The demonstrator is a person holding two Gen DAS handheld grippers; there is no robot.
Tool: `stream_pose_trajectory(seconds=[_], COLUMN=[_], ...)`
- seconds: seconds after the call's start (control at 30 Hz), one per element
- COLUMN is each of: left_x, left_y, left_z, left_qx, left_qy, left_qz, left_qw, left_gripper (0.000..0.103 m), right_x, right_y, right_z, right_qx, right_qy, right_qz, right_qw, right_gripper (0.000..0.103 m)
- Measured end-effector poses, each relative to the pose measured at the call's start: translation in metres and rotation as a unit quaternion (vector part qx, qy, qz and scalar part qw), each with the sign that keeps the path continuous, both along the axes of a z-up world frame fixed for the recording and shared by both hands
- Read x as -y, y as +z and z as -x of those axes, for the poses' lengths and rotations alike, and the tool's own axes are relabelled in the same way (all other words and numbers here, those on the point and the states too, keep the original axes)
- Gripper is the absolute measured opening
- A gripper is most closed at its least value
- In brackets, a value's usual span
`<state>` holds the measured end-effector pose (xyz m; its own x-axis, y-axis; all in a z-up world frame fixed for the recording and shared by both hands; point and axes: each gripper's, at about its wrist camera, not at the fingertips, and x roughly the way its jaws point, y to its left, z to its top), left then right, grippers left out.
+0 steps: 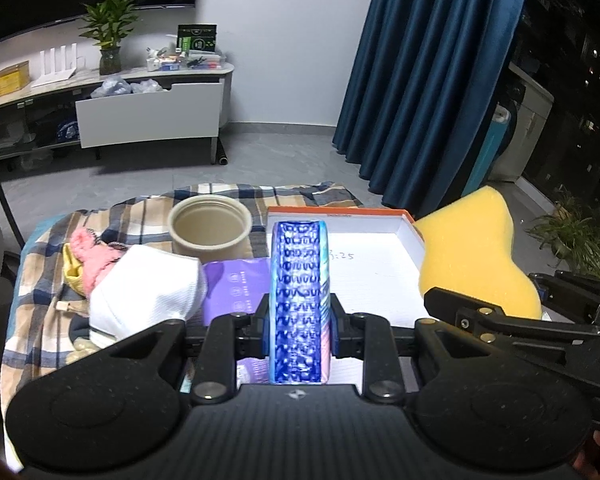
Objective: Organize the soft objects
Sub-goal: 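Carry the yellow sponge with the right tool over the white box and release it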
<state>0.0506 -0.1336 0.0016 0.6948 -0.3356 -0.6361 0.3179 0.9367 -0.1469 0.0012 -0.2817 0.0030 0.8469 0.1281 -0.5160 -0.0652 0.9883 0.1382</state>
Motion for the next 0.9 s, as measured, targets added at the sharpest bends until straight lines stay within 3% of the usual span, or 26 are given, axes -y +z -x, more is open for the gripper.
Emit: stream_pose_trajectory(seconds=[0.9], left_x=[0.059], left_y=[-0.021], left_z=[-0.026], left_qx=[-0.026], left_qy=[-0.052], left_qz=[-0.012], left_qw=[0.9982], left_gripper=[0.028], right_x=[0.06], right_y=[-0.022], right_z=[-0.027], right_qx=[-0.038], right_qy=[-0.044], right_qz=[0.012], right_qw=[0.998], right_gripper=[0.059])
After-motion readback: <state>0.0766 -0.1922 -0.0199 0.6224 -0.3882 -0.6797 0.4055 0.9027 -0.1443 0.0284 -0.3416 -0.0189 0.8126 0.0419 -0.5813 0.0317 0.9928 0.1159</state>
